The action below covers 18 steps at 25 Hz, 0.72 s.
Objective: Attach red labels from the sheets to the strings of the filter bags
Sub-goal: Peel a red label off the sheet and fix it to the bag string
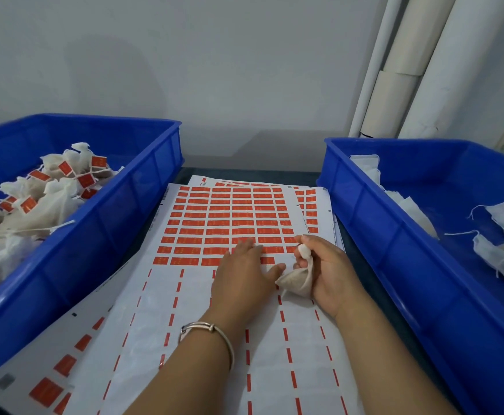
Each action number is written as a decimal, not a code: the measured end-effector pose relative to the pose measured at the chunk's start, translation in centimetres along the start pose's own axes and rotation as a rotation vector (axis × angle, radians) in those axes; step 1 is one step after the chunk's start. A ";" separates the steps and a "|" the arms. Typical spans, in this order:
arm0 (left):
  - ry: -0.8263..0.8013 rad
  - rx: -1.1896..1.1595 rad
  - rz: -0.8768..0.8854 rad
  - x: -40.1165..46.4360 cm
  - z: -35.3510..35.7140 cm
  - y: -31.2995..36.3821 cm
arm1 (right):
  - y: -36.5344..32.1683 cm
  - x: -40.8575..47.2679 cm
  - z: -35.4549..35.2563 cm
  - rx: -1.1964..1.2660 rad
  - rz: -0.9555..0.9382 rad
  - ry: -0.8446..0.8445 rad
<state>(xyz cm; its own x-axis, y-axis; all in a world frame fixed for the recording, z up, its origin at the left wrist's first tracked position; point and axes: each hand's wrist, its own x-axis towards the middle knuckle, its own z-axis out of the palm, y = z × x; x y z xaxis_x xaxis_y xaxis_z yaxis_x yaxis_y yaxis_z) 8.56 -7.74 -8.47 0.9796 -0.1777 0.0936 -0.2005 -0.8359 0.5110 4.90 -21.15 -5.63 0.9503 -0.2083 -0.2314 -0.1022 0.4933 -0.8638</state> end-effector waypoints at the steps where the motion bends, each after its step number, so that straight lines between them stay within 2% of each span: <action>1: -0.004 0.080 0.032 0.0 0.1 -0.1 | 0.1 0.0 0.0 -0.007 -0.003 -0.005; 6: -0.030 0.199 0.082 0.1 -0.1 0.0 | 0.4 0.3 0.3 -0.093 -0.042 0.057; 11: -0.034 0.221 0.033 -0.1 -1.1 0.8 | 0.5 0.1 0.5 -0.115 -0.057 0.073; 14: -0.078 0.320 0.098 -0.3 -1.5 1.3 | 0.5 0.1 0.6 -0.114 -0.042 0.054; 18: 0.013 0.266 0.126 -0.5 -1.3 1.1 | 0.5 0.2 0.4 -0.083 -0.039 0.024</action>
<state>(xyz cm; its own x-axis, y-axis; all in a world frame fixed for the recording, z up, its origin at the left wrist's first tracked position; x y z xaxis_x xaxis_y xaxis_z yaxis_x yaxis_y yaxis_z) 7.89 -7.89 -6.80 0.9467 -0.2832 0.1537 -0.3148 -0.9149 0.2527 5.16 -20.61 -5.89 0.9468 -0.2469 -0.2063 -0.0900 0.4125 -0.9065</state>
